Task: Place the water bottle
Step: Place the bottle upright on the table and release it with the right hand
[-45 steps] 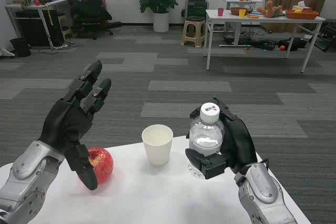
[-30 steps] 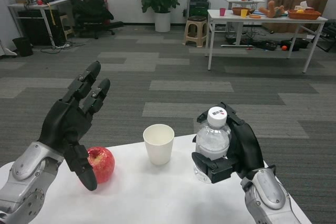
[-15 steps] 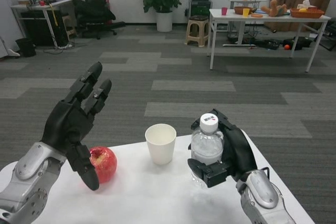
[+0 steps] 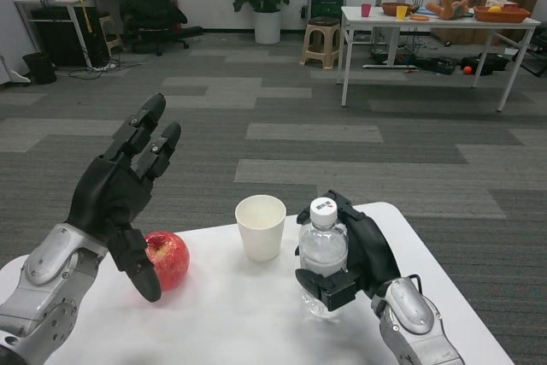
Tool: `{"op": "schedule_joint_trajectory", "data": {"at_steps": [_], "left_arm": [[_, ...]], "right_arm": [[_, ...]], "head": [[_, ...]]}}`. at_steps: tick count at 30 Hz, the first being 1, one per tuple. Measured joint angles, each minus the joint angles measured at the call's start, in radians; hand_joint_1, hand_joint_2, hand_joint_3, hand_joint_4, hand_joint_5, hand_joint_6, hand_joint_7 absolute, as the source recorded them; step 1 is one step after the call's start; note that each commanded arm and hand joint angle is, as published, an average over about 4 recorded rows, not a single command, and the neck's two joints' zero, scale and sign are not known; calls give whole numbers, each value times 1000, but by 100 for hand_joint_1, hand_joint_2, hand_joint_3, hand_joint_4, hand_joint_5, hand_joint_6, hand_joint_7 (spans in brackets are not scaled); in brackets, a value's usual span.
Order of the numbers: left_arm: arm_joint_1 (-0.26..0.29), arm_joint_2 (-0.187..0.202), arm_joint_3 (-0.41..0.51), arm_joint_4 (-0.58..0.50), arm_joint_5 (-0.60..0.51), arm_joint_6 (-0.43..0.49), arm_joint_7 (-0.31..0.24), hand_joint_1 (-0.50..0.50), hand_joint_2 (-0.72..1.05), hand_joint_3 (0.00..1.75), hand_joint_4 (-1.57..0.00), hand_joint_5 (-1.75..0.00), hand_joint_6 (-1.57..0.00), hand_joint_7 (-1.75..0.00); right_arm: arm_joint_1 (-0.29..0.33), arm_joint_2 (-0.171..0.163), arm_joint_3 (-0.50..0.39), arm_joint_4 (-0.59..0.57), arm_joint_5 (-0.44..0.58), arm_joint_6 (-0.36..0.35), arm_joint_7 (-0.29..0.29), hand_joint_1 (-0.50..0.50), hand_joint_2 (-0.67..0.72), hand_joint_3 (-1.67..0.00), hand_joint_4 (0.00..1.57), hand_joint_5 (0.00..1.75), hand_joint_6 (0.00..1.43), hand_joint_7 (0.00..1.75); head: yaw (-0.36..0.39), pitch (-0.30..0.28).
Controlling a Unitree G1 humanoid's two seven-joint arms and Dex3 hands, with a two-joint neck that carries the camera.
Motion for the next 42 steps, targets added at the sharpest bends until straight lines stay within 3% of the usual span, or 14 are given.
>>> {"op": "schedule_joint_trajectory", "data": {"at_steps": [9,13,15,17,19,23,32,35,42], "left_arm": [[-1,0,0,8,0,0,0,-50,-64,9,0,0,0,0],[-3,0,0,12,0,0,0,-50,-64,9,0,0,0,0],[-3,0,0,13,0,0,0,-50,-64,9,0,0,0,0],[-4,0,0,15,0,0,0,-50,-64,9,0,0,0,0],[-5,0,0,16,0,0,0,-50,-64,9,0,0,0,0],[-7,0,0,17,0,0,0,-50,-64,9,0,0,0,0],[-9,0,-1,24,0,0,0,-50,-64,9,0,0,0,0],[-11,0,-1,26,0,0,0,-50,-64,9,0,0,0,0],[-15,0,-4,29,0,0,0,-50,-64,9,0,0,0,0]], "right_arm": [[8,-3,-46,0,-15,0,25,44,-3,-159,45,136,49,155],[12,-3,-57,0,-14,0,41,46,-3,-155,30,126,34,161],[13,-3,-61,0,-14,0,55,46,-3,-159,20,116,24,161],[14,-3,-65,1,-12,0,75,46,-3,-155,6,90,11,159],[14,-3,-67,5,-5,0,95,46,-5,-151,0,65,3,154],[14,-4,-68,23,13,0,127,46,-10,-151,0,41,0,143],[18,7,-65,43,47,0,146,46,-11,-151,0,0,0,91],[21,9,-66,45,58,0,149,43,-16,-151,0,0,0,68],[31,17,-66,50,104,-5,150,36,-11,-149,0,0,0,35]], "head": [[-13,-12],[-16,-14],[-16,-15],[-17,-17],[-17,-19],[-18,-22],[-24,-25],[-26,-27],[-24,-28]]}}
